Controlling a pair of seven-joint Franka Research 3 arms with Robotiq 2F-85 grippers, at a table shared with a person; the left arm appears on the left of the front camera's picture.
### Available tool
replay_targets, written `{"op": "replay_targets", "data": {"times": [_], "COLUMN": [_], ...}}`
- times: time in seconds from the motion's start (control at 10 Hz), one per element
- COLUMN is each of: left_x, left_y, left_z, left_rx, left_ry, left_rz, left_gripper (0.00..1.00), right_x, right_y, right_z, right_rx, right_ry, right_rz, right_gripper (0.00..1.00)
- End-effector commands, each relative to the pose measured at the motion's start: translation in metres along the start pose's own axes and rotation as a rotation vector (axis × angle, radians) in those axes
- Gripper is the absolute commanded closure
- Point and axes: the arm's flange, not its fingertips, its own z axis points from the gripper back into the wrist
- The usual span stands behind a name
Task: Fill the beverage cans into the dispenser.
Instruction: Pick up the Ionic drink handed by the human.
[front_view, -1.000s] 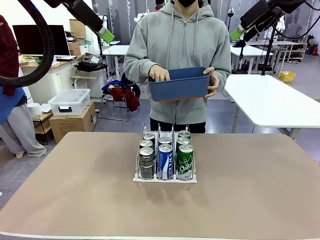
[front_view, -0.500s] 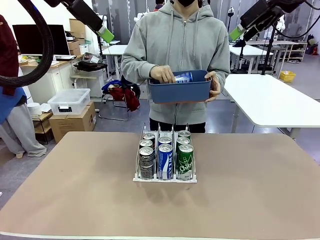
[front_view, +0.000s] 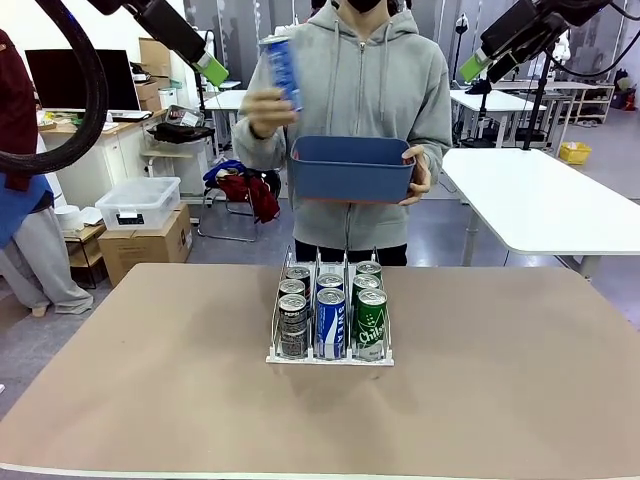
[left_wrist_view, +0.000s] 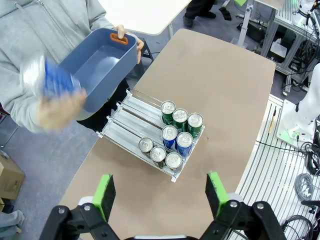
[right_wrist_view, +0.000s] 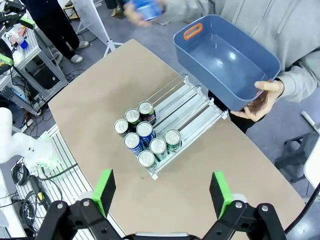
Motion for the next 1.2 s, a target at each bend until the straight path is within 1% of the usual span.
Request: {"op": "replay_targets", "data": {"times": [0.0, 1.1], "left_x": [-0.0022, -0.0022], "left_y": [0.0012, 0.0012], "left_z": [0.0001, 0.0001], "left_rx": [-0.005, -0.005], "left_ry": [-0.001, -0.001], "left_rz": [0.004, 0.004], "left_gripper": [0.04, 0.04], "right_x": [-0.0002, -0.0002], "right_y": [0.0001, 0.0001], "right_z": [0.0000, 0.0000], "right_rx": [0.000, 0.000], "right_ry": [-0.002, -0.002], "right_rz": [0.001, 0.001], "right_gripper": [0.00, 0.00]}}
